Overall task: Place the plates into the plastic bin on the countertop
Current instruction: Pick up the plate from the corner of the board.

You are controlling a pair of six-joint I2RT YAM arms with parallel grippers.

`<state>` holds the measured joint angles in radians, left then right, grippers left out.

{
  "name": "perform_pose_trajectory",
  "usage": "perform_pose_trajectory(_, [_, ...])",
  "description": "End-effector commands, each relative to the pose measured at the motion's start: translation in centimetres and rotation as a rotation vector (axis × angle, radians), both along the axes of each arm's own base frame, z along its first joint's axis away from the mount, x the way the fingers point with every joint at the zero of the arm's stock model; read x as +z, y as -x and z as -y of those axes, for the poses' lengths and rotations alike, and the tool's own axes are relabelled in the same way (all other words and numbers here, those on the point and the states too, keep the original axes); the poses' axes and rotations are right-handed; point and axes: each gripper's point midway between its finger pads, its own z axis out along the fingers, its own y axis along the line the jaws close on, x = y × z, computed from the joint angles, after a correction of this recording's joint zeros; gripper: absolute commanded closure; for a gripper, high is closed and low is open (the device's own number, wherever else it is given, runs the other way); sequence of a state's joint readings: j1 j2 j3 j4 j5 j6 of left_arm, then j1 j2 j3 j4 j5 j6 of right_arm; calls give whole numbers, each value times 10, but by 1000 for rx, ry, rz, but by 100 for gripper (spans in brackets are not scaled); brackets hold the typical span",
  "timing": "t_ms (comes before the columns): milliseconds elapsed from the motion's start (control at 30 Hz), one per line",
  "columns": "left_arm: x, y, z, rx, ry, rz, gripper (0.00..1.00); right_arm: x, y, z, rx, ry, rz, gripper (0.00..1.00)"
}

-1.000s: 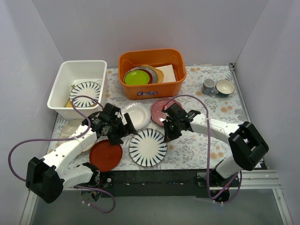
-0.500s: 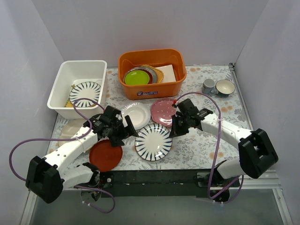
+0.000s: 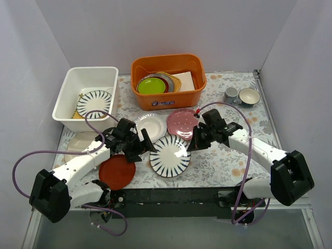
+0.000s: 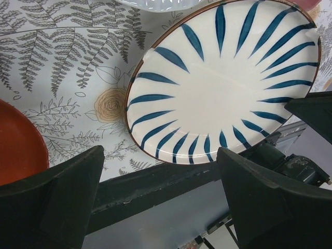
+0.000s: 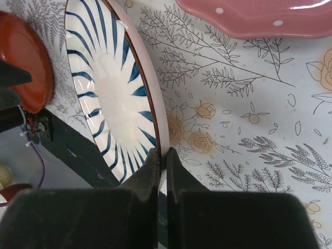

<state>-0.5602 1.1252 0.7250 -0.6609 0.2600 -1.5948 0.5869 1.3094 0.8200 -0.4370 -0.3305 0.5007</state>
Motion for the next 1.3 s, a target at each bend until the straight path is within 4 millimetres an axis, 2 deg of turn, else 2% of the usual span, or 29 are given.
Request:
perform_pose_trajectory(0, [-3,0,12,-22,36,-1,11,43,-10,-22,27,-198,77,99])
perform_pose_trajectory(233, [-10,0,22,-33,37,-13,12,47,-10,-18,19,-268,56,99])
perform_pose_trajectory(467, [-14,4,22,-32,39,-25,14,57,-14,-12,-1,-330,61,99])
perform_pose_trajectory(900, [-19,3,30,-17,92,-29,18,88,-11,-23,65,-463,100,99])
perform_pose_trajectory(1133, [-7,-3,31,6,132,35,26,95,-8,-28,96,-510,97,99])
perform_pose_trajectory(1267, [5,-5,32,12,167,82,38,96,-6,-28,104,-522,89,99])
